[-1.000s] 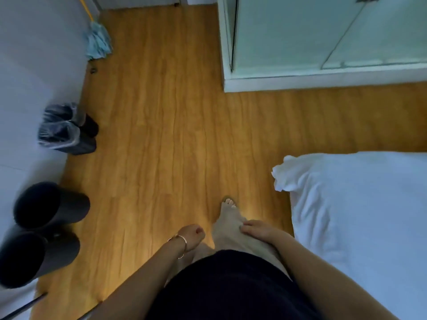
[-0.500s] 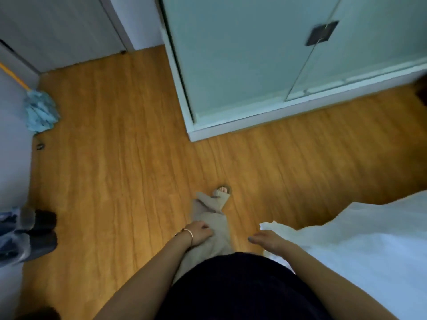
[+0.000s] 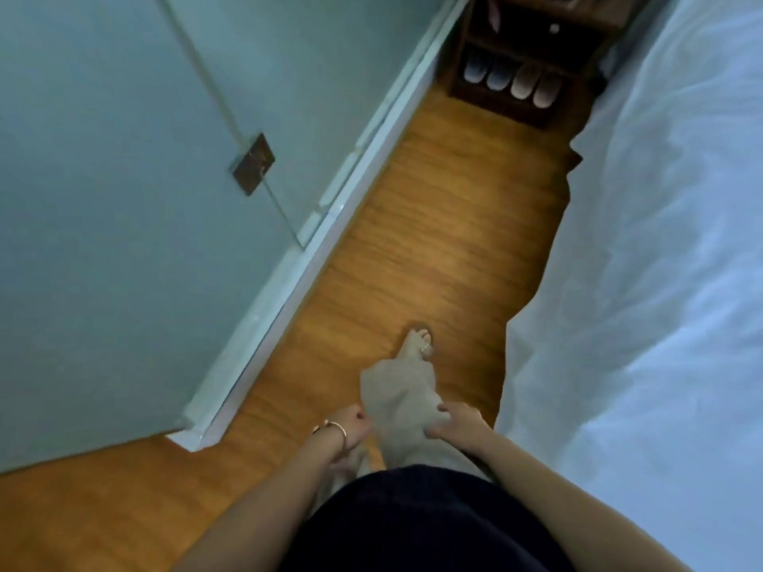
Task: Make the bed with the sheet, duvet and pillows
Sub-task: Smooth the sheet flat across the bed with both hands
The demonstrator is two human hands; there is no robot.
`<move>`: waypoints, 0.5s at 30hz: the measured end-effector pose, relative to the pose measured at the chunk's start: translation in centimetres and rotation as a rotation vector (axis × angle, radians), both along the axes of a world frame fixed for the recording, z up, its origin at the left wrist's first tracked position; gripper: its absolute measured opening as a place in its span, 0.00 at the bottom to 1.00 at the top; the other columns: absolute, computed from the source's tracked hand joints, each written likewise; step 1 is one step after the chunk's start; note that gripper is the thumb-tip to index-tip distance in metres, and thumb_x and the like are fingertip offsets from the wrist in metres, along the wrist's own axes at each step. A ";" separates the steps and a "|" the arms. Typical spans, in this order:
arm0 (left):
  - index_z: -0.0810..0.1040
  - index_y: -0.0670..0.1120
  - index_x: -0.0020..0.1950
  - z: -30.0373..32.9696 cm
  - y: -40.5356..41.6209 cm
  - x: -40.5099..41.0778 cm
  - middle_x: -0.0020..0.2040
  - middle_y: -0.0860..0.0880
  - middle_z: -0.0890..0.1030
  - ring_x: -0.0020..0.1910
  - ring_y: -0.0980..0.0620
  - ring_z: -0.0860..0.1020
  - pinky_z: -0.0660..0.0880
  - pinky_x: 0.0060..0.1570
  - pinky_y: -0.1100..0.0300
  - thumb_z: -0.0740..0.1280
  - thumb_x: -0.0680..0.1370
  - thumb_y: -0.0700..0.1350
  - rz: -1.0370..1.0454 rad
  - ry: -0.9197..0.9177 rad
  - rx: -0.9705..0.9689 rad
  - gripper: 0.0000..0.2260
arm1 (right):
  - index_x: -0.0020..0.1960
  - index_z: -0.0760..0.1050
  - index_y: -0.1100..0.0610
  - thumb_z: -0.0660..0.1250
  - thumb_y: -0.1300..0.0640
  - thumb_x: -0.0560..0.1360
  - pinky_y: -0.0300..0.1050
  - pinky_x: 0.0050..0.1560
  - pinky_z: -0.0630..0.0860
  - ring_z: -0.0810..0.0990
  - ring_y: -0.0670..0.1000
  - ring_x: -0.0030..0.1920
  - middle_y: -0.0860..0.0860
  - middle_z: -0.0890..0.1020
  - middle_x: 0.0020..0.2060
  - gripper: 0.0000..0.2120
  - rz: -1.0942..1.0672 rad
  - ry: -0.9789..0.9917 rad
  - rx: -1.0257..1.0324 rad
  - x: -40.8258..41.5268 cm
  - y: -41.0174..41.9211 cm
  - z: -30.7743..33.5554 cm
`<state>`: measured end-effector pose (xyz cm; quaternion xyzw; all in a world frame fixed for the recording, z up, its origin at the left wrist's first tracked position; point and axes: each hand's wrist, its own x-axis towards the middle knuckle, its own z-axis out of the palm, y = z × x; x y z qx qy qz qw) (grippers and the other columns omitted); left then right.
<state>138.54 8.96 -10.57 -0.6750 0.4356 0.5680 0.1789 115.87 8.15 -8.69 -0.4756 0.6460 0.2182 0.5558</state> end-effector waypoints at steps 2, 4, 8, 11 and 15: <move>0.73 0.50 0.47 0.1 -6.6 -1.9 0.48 0.49 0.76 0.49 0.48 0.74 0.72 0.53 0.58 0.60 0.79 0.51 -0.078 -0.022 -0.017 0.06 | 0.74 0.63 0.54 0.65 0.36 0.71 0.54 0.68 0.67 0.68 0.56 0.68 0.53 0.69 0.71 0.37 -0.068 -0.030 0.087 -2.3 -5.1 -0.7; 0.74 0.46 0.59 -0.1 -12.6 -3.9 0.54 0.47 0.78 0.55 0.46 0.75 0.71 0.57 0.57 0.60 0.79 0.51 -0.077 -0.045 -0.038 0.12 | 0.75 0.62 0.56 0.65 0.36 0.71 0.51 0.67 0.68 0.70 0.55 0.67 0.53 0.69 0.70 0.39 -0.180 -0.085 0.144 -5.0 -11.0 -1.0; 0.74 0.44 0.66 2.2 -23.5 -8.7 0.65 0.43 0.75 0.62 0.45 0.74 0.68 0.58 0.59 0.60 0.79 0.50 -0.202 -0.065 -0.125 0.18 | 0.72 0.67 0.57 0.64 0.42 0.77 0.48 0.66 0.69 0.71 0.54 0.66 0.53 0.71 0.69 0.29 -0.406 -0.161 0.157 -9.5 -19.6 -0.2; 0.77 0.47 0.57 3.4 -31.6 -14.0 0.59 0.45 0.76 0.56 0.47 0.74 0.70 0.60 0.57 0.57 0.77 0.53 -0.395 -0.012 -0.209 0.16 | 0.73 0.67 0.58 0.66 0.44 0.76 0.43 0.59 0.69 0.71 0.54 0.66 0.54 0.71 0.69 0.30 -0.567 -0.136 0.061 -12.3 -23.4 0.0; 0.72 0.48 0.69 3.4 -41.6 -21.6 0.70 0.46 0.71 0.66 0.47 0.71 0.69 0.62 0.56 0.58 0.79 0.52 -0.592 0.043 -0.221 0.19 | 0.73 0.64 0.57 0.67 0.45 0.77 0.41 0.55 0.69 0.72 0.52 0.64 0.53 0.70 0.70 0.30 -0.707 -0.118 -0.021 -16.9 -29.0 -0.4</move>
